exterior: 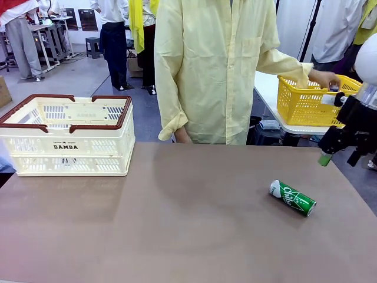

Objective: Place the drinks into the Shopping basket.
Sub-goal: Pick up one drink and place it into the Shopping basket.

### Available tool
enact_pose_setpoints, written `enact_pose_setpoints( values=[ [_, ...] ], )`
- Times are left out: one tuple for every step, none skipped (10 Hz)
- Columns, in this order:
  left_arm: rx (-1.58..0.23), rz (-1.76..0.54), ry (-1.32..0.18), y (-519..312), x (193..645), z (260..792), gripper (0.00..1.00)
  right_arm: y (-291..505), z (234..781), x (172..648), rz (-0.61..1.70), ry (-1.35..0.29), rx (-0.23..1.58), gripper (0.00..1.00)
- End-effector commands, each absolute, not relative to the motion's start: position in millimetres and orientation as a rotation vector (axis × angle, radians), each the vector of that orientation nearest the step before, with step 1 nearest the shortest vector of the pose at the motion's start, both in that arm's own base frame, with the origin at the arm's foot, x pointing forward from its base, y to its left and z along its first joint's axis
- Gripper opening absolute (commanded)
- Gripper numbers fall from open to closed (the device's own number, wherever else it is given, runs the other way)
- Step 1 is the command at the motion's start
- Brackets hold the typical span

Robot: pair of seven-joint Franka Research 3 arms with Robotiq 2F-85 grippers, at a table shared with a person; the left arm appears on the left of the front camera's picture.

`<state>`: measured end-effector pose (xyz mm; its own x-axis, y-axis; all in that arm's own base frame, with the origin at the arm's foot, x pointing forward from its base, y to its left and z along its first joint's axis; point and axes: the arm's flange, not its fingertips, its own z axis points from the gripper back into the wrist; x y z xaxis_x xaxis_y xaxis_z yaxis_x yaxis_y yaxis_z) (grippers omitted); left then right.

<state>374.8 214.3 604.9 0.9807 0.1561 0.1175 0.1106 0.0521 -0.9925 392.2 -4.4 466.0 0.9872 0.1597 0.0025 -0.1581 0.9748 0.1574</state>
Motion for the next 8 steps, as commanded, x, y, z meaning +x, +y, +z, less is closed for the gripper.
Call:
enact_pose_setpoints(
  values=[
    [-1.510,0.034,-0.214,212.5,371.0,604.2,1.00,3.1,455.9,397.4,0.123,-0.008,0.144,1.00],
    [-1.510,0.034,-0.214,212.5,371.0,604.2,1.00,8.8,444.5,402.2,0.087,-0.021,0.132,1.00],
    [-1.510,0.034,-0.214,212.5,371.0,604.2,1.00,13.5,436.2,405.7,0.066,-0.048,0.136,1.00],
    [-1.510,0.034,-0.214,212.5,371.0,604.2,1.00,21.5,426.5,409.1,0.213,-0.068,0.154,1.00],
    [-1.510,0.034,-0.214,212.5,371.0,604.2,1.00,22.6,416.9,415.8,0.492,0.021,0.181,1.00],
    [-1.510,0.034,-0.214,212.5,371.0,604.2,1.00,19.0,411.4,418.8,0.670,0.081,0.202,1.00],
    [-1.510,0.034,-0.214,212.5,371.0,604.2,1.00,15.0,411.5,416.4,0.736,0.070,0.208,1.00],
    [-1.510,0.034,-0.214,212.5,371.0,604.2,1.00,-6.4,427.2,401.2,0.688,0.008,0.199,1.00]
  ],
)
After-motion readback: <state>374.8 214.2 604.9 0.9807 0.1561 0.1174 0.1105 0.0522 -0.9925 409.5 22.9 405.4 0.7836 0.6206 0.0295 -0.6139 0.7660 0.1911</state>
